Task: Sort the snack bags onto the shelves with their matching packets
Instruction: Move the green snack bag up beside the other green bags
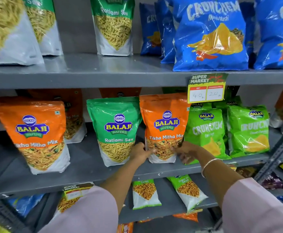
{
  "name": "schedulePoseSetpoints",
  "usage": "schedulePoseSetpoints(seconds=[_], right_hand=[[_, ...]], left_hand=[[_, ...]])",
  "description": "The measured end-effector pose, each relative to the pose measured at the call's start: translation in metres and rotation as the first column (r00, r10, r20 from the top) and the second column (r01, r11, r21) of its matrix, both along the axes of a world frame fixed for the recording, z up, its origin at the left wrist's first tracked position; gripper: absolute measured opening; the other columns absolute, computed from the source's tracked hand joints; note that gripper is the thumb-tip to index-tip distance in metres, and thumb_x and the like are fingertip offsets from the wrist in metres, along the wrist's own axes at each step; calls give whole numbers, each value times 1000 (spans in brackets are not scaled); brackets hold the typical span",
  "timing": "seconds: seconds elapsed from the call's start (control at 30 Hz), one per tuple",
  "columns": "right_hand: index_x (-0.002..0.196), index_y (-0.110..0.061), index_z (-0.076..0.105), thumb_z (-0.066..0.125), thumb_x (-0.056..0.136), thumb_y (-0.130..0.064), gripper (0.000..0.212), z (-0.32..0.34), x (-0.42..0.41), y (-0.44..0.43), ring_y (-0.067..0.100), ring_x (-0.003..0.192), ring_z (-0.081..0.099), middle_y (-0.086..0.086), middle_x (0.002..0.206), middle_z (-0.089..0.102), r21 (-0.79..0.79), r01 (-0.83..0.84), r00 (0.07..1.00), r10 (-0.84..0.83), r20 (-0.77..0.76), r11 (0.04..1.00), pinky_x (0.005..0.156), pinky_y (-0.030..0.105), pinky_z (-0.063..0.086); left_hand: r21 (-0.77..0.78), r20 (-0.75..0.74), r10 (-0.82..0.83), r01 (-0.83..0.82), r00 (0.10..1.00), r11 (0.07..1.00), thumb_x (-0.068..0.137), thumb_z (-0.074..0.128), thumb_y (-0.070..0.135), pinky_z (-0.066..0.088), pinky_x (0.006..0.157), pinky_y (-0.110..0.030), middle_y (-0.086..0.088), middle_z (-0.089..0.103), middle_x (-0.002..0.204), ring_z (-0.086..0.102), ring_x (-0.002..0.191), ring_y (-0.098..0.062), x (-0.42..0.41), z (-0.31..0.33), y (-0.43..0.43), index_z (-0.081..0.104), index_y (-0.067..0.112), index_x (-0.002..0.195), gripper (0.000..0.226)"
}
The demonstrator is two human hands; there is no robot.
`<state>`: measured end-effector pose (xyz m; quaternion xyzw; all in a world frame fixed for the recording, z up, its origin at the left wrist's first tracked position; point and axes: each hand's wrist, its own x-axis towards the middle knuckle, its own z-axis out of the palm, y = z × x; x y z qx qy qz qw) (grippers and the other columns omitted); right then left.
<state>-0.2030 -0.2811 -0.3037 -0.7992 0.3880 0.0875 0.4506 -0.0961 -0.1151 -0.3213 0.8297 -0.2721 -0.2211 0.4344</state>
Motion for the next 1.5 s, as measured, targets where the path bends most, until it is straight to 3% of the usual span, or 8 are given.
schedulePoseSetpoints(seconds=[0.07,0.13,0.27,0.37,0.47,0.7,1.33,1.5], right_hand=[[66,-5,51,49,88,-43,44,4,5,15,12,27,53,7,47,58,43,-4,988,10,-154,999,41,18,45],[66,-7,50,44,91,-42,44,6,18,38,11,27,54,8,55,57,148,-64,975,94,-204,987,35,16,42],[77,-6,52,57,87,-34,30,8,56,88,20,58,56,9,63,60,223,-88,994,99,-41,971,60,31,49],[138,0,28,64,82,-27,71,1,83,113,34,125,47,15,137,49,245,-42,989,6,146,969,98,44,43],[145,1,1,69,79,-18,97,-16,101,125,30,138,33,13,154,24,301,3,954,-93,286,954,103,39,37],[121,4,45,67,66,20,61,-35,111,137,36,117,54,24,127,56,352,-11,802,-202,562,936,99,48,45],[123,-5,53,86,52,-7,78,3,54,233,31,113,60,15,123,64,99,-51,829,-13,559,994,97,46,49],[103,-16,58,79,63,0,48,65,37,244,22,99,64,8,107,66,52,-148,801,89,593,988,82,29,55]], left_hand=[[99,10,-52,50,999,994,81,65,35,25,51,-31,-6,40,50,38,48,-19,11,-2,17,38,16,47,48],[135,-55,-16,24,998,991,81,66,31,36,52,-29,-7,44,51,46,49,-23,24,0,36,39,16,45,48],[198,-215,64,-21,975,980,83,65,25,54,63,-37,-13,59,66,57,55,-21,55,-1,83,56,2,68,29],[261,-62,229,-205,971,943,73,74,36,54,81,-41,-19,67,102,65,89,-31,79,-1,109,62,-1,99,47],[221,58,262,-269,963,937,71,76,34,43,97,-42,-22,49,137,47,125,-35,95,-4,119,43,-4,130,77],[-114,-71,198,-205,978,972,60,84,9,50,95,-37,-17,63,124,60,113,-30,98,-15,115,58,0,117,63],[-57,132,195,-189,972,980,59,85,23,48,71,-31,-21,71,107,66,97,-31,41,23,227,67,-1,104,55],[-141,191,147,-121,970,983,59,85,23,47,77,-26,-14,70,112,64,98,-25,34,73,244,65,4,109,58]])
